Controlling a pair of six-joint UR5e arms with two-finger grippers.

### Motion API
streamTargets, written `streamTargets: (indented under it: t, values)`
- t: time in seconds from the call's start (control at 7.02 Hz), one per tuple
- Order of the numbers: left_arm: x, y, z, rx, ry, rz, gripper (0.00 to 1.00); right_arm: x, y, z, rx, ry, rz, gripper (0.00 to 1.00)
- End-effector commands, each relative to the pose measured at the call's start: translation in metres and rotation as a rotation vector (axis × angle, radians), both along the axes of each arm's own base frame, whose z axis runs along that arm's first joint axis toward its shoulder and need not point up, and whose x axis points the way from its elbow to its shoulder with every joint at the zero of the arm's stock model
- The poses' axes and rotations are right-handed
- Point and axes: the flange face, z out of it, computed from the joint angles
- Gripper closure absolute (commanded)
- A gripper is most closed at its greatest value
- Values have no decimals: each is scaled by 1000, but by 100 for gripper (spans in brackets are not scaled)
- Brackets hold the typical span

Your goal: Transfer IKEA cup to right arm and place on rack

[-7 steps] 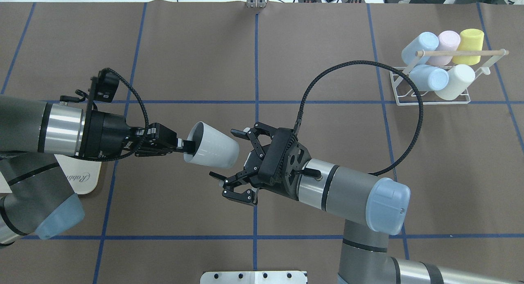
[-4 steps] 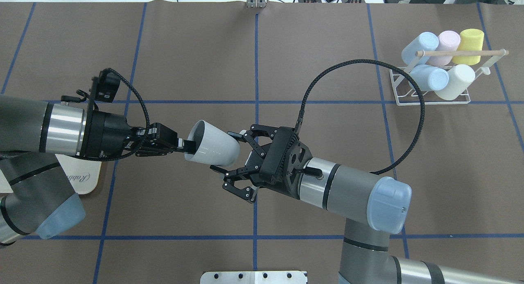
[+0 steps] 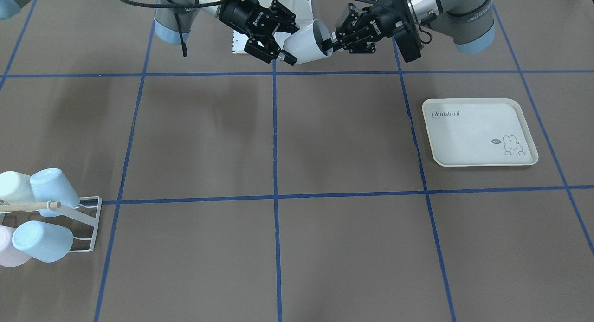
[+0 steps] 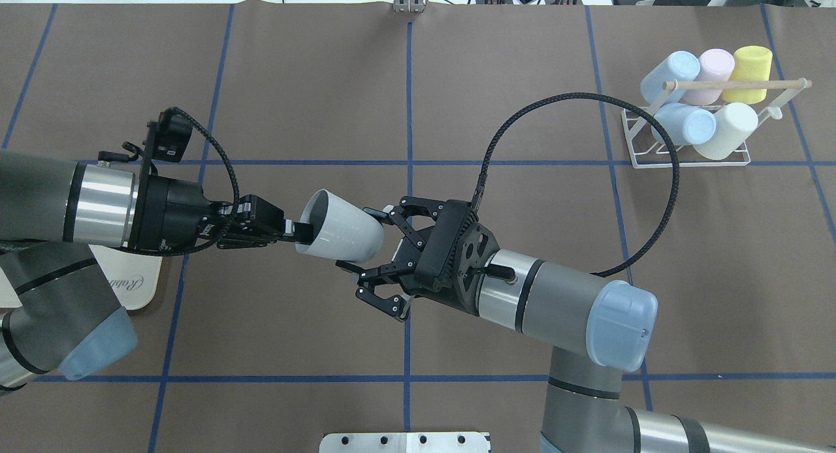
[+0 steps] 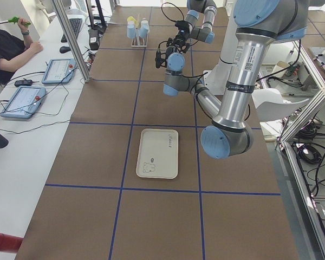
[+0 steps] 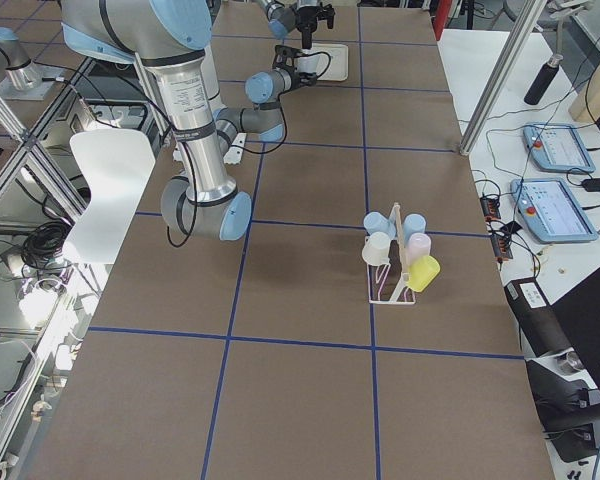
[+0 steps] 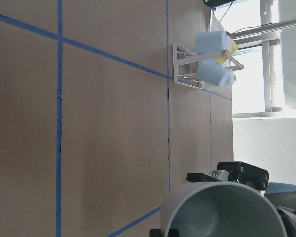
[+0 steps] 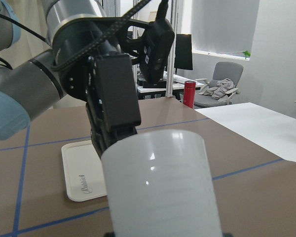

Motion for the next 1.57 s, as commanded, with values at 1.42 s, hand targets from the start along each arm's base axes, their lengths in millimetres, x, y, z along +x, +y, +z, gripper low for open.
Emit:
streamTargets:
  t: [1.42]
  values:
    - [-270, -143, 172, 531, -818, -202, 0, 186, -115, -9, 25, 1055, 240, 78]
